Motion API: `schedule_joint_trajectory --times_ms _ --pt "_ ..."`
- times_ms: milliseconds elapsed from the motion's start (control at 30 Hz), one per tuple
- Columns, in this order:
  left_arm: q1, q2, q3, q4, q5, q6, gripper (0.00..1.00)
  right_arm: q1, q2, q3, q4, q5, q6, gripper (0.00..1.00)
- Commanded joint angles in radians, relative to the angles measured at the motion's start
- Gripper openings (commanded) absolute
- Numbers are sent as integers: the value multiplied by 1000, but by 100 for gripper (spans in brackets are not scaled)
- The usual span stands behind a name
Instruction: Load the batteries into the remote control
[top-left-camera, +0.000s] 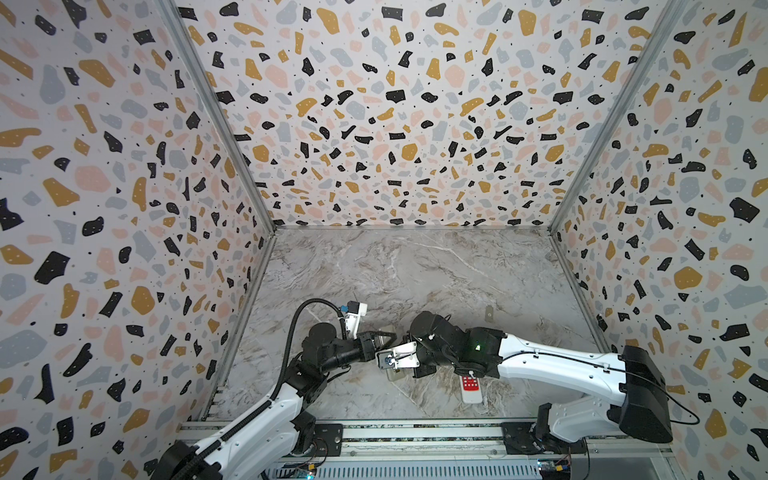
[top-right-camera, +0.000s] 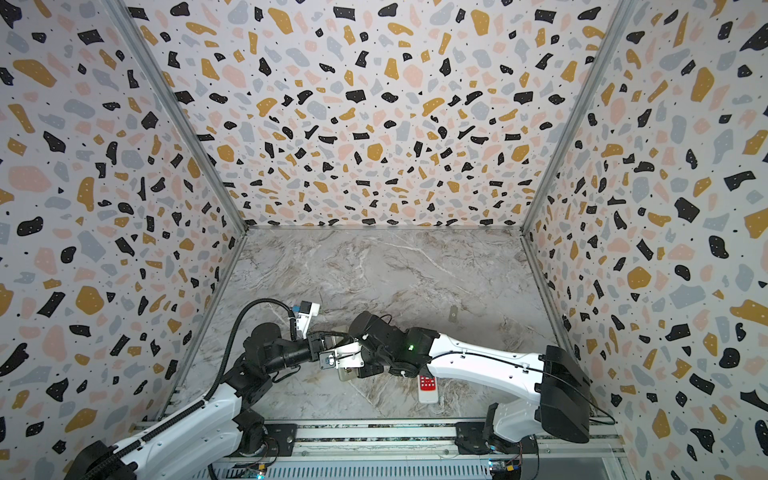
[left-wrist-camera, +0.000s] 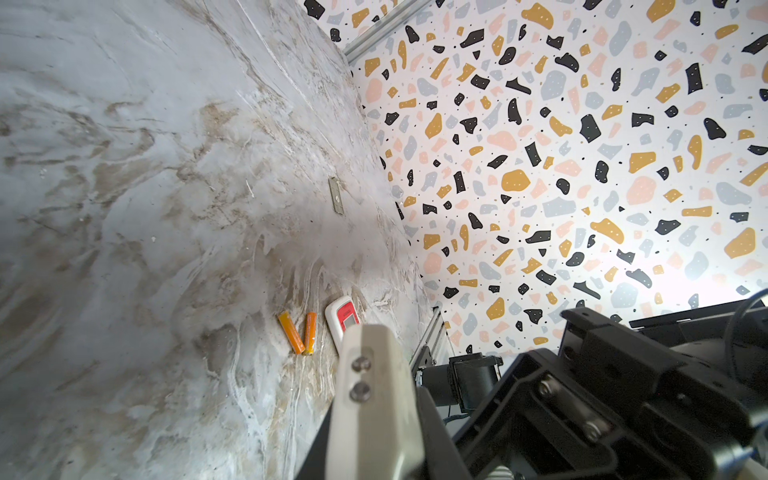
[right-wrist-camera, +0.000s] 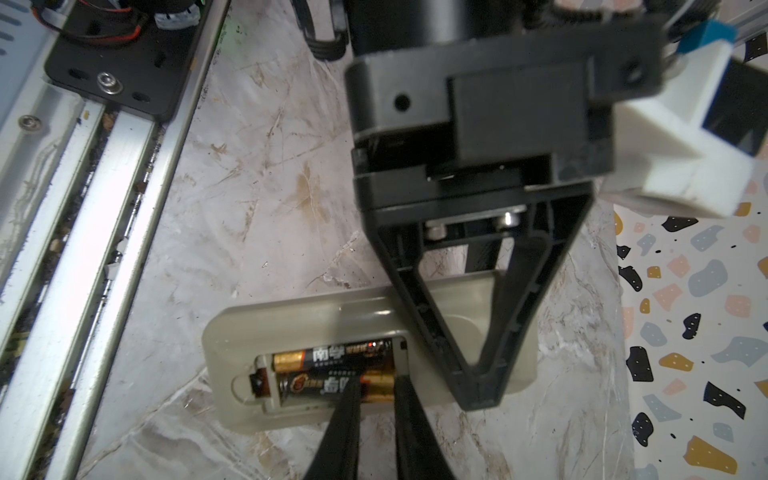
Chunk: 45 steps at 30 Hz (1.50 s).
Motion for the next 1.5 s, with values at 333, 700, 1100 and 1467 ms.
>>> schedule_joint_trajectory --times_ms 333,700,1100,1467 --pt "-15 -60 66 402 132 -77 0 25 95 -40 -66 61 7 15" --pt "-15 -72 60 434 137 -97 0 33 113 -35 -66 49 0 12" --pt "-15 -79 60 400 135 -67 0 40 143 -24 -99 -9 6 17" --pt "-17 -81 67 379 136 -44 0 37 190 -3 -137 -48 5 14"
